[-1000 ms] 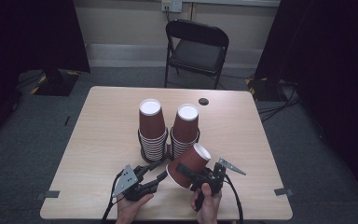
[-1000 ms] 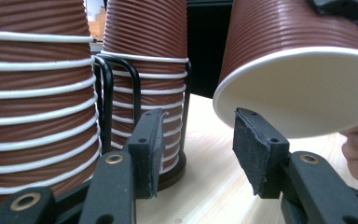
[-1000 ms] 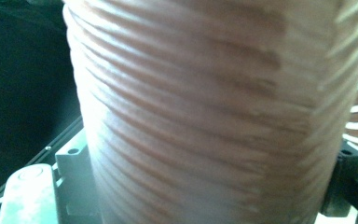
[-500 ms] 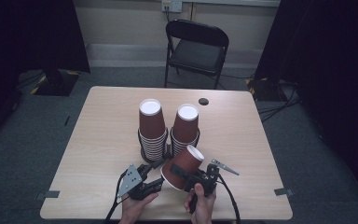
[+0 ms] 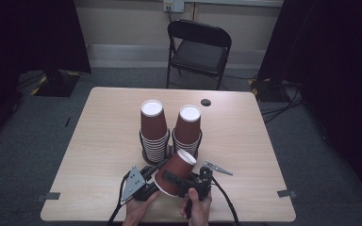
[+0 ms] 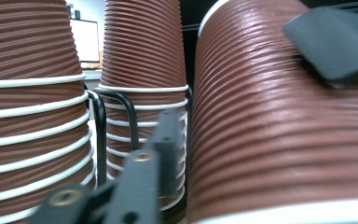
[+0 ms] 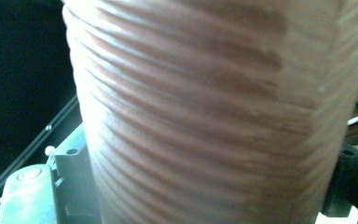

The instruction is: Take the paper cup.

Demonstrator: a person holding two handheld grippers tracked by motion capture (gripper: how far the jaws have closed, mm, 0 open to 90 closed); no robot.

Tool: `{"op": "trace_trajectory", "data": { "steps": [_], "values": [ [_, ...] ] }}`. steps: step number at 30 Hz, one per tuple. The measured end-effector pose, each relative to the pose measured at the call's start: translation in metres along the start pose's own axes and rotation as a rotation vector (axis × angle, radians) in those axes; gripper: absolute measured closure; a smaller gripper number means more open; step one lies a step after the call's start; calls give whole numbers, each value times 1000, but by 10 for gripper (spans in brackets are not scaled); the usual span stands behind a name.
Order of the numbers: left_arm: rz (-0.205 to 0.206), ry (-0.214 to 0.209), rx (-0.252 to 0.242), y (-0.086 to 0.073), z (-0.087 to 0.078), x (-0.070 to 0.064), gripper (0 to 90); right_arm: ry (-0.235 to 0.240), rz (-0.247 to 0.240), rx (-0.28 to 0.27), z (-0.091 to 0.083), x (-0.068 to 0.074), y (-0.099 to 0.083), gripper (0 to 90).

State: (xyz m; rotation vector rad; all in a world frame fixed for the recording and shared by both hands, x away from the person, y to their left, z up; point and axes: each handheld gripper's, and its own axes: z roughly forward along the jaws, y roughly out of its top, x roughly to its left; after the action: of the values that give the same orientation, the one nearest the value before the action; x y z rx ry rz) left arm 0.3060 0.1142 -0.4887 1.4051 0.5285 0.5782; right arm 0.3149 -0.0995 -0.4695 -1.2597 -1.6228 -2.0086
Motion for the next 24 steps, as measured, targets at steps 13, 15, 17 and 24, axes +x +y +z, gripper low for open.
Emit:
{"op": "trace_trajectory", "data": {
  "steps": [13,15,17,24],
  "values": [
    [-24,-24,-9,3,-5,2,845,4,-50,15,3,5,3,102],
    [-31,-38,-2,4,-5,1,850,-4,-63,-8,1,5,6,98],
    [-36,-46,7,4,-4,0,852,-17,-77,-24,-1,6,7,94],
    [-52,-83,63,6,-4,1,854,-42,-102,-45,-6,5,15,93]
  ]
}}
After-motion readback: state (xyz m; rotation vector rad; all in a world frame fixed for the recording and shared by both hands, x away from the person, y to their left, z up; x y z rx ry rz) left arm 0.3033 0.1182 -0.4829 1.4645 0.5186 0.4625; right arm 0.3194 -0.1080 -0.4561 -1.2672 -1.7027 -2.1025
